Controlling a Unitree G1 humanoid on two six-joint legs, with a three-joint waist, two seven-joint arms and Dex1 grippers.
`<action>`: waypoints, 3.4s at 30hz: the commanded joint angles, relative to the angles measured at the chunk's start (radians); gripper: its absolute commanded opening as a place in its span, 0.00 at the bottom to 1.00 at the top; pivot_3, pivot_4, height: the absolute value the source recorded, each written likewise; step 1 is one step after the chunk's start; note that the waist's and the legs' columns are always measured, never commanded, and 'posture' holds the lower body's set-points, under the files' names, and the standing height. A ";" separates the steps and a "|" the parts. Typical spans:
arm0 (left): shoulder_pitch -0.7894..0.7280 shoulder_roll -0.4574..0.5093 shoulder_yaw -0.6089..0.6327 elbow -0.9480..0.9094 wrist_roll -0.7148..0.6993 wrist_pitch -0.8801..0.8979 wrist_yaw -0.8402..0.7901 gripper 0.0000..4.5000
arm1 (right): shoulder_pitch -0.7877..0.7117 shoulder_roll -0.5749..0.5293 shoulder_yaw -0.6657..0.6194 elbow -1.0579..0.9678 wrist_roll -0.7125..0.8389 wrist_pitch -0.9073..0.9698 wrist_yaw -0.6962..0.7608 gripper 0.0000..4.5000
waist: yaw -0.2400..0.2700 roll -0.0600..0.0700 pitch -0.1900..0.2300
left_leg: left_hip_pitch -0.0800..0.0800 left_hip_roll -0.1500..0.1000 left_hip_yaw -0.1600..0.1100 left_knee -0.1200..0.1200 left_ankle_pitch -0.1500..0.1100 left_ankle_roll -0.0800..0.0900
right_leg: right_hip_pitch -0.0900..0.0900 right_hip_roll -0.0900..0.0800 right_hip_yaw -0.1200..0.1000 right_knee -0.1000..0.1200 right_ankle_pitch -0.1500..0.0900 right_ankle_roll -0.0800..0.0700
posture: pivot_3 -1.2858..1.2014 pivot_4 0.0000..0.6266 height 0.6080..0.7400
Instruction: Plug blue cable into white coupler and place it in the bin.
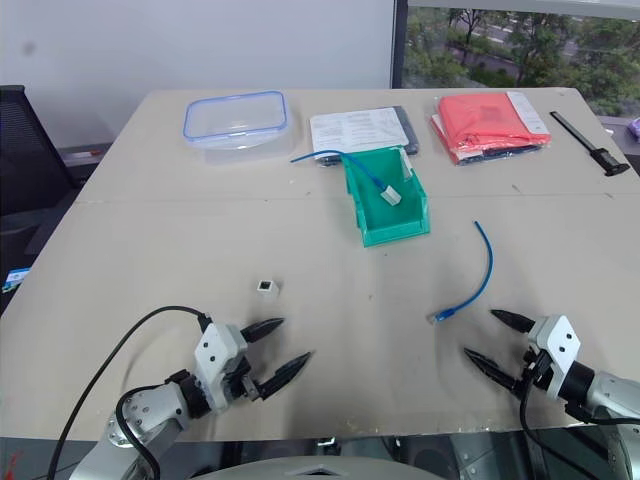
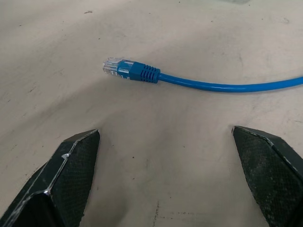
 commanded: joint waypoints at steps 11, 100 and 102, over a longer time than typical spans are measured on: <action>0.056 -0.026 -0.006 0.079 0.029 -0.102 -0.005 0.95 | -0.014 -0.031 -0.027 0.017 0.034 -0.021 0.044 0.98 | 0.000 0.002 -0.003 | 0.000 0.000 0.001 0.000 0.002 0.004 | 0.000 0.000 0.000 0.000 0.000 0.000 | 0.52 0.24 0.97; -1.169 -0.101 -0.477 0.725 0.208 0.229 -0.471 0.95 | -0.188 -0.013 -0.011 -0.257 0.158 0.230 0.034 0.99 | 0.012 -0.006 0.000 | -0.001 -0.001 -0.003 0.018 0.003 0.005 | 0.002 0.013 0.004 0.017 0.003 0.004 | 0.52 0.24 0.97; -1.181 -0.116 -0.484 0.755 0.220 0.220 -0.480 0.95 | -0.184 -0.015 -0.010 -0.253 0.157 0.224 0.031 0.99 | 0.016 -0.006 0.000 | -0.001 -0.002 -0.003 0.018 0.003 0.005 | 0.002 0.012 0.004 0.016 0.003 0.004 | 0.52 0.24 0.97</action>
